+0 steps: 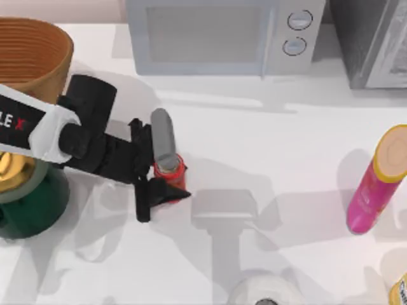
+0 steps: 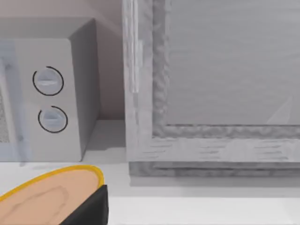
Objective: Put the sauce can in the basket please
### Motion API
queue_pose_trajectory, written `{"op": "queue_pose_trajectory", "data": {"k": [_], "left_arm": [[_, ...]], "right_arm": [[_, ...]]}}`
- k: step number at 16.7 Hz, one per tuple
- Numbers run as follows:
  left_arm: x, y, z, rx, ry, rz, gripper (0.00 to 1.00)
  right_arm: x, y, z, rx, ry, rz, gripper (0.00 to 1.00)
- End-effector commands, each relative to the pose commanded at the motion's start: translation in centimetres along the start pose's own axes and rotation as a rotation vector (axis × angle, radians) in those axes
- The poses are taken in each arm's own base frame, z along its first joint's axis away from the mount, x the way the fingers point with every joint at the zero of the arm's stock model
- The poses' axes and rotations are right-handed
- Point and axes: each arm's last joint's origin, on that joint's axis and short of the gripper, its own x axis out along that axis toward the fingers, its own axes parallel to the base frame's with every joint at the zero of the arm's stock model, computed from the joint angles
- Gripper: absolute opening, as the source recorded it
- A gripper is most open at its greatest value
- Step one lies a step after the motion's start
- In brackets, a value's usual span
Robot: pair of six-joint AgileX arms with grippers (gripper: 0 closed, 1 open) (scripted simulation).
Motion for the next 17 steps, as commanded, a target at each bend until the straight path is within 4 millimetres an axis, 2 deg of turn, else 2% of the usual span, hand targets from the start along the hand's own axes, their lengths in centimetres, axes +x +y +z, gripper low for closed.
{"op": "queue_pose_trajectory", "data": {"k": [4, 5, 14, 17], "left_arm": [[0.0, 0.0, 0.0, 0.000, 0.000, 0.000, 0.02], [0.0, 0.0, 0.0, 0.000, 0.000, 0.000, 0.00], [-0.1, 0.1, 0.1, 0.002, -0.002, 0.005, 0.00], [-1.6, 1.5, 1.9, -0.004, -0.018, 0.069, 0.00]], "right_arm": [[0.0, 0.0, 0.0, 0.000, 0.000, 0.000, 1.00], [0.0, 0.0, 0.0, 0.000, 0.000, 0.000, 1.00], [0.0, 0.0, 0.0, 0.000, 0.000, 0.000, 1.00], [0.0, 0.0, 0.0, 0.000, 0.000, 0.000, 1.00]]}}
